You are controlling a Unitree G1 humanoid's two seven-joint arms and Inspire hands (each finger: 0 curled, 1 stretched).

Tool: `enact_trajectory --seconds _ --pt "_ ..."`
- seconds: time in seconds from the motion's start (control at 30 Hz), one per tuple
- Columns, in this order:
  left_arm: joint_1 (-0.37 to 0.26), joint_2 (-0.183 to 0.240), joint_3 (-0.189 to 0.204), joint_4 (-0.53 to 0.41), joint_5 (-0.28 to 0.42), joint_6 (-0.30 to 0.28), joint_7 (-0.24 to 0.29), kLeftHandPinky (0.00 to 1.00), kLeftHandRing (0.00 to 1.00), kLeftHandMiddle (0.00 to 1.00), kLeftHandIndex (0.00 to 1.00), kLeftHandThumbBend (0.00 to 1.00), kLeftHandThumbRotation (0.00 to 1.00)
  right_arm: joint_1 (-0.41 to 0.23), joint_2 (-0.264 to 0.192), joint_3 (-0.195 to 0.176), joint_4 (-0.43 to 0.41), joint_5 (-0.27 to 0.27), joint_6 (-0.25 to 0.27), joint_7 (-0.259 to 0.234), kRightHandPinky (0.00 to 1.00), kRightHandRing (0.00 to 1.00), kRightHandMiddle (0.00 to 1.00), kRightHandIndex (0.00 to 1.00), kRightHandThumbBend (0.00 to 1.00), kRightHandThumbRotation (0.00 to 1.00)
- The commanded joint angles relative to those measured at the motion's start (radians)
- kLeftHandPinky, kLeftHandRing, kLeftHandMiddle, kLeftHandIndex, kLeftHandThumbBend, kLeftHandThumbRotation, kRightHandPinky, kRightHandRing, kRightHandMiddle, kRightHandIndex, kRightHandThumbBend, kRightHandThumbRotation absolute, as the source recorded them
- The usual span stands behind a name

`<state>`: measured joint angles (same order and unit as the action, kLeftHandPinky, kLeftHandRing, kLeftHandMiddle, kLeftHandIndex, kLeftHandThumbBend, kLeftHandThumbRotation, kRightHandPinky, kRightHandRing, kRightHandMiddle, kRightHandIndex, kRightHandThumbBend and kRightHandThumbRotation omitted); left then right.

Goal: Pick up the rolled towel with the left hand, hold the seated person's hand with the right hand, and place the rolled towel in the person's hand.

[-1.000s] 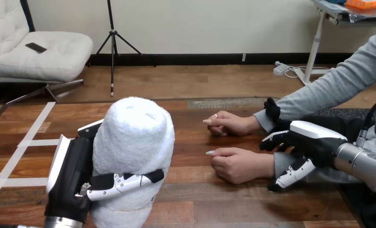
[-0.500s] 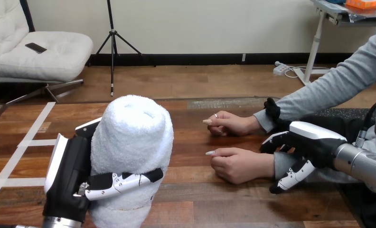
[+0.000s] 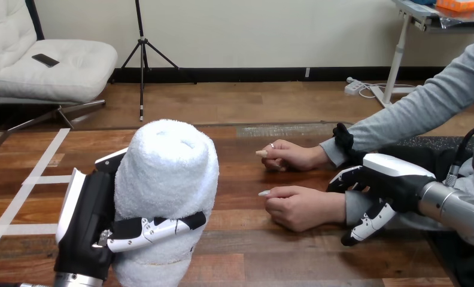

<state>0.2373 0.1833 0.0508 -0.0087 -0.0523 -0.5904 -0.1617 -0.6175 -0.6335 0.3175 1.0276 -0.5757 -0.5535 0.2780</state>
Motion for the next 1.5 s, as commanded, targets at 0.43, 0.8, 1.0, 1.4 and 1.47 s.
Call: enact_trajectory --seconds 0.43,0.8,1.0,1.4,1.47 --pt "-0.037 -0.004 0.011 -0.057 -0.024 -0.022 -0.008 0.23 0.29 0.35 0.37 0.68 0.00 -0.063 0.023 0.029 0.002 -0.034 -0.026 -0.122 0.58 0.66 0.69 0.69 1.00 0.12" --pt "-0.055 -0.015 0.019 -0.021 -0.022 -0.108 -0.004 0.24 0.29 0.35 0.37 0.67 0.00 -0.065 0.030 0.055 0.023 -0.049 -0.062 -0.187 0.55 0.62 0.64 0.64 1.00 0.12" --pt "-0.053 -0.016 0.015 -0.022 -0.046 -0.099 -0.011 0.24 0.28 0.35 0.37 0.65 0.00 -0.068 0.034 0.059 0.027 -0.057 -0.057 -0.188 0.54 0.61 0.63 0.63 1.00 0.12" --pt "-0.054 -0.007 0.016 -0.017 -0.047 -0.101 -0.019 0.23 0.28 0.35 0.37 0.65 0.00 -0.076 0.037 0.073 0.030 -0.067 -0.036 -0.189 0.53 0.60 0.61 0.62 0.99 0.12" --pt "-0.055 -0.007 0.016 -0.015 -0.050 -0.103 -0.022 0.23 0.28 0.35 0.37 0.65 0.00 -0.077 0.036 0.076 0.031 -0.069 -0.035 -0.192 0.53 0.60 0.61 0.61 0.99 0.13"
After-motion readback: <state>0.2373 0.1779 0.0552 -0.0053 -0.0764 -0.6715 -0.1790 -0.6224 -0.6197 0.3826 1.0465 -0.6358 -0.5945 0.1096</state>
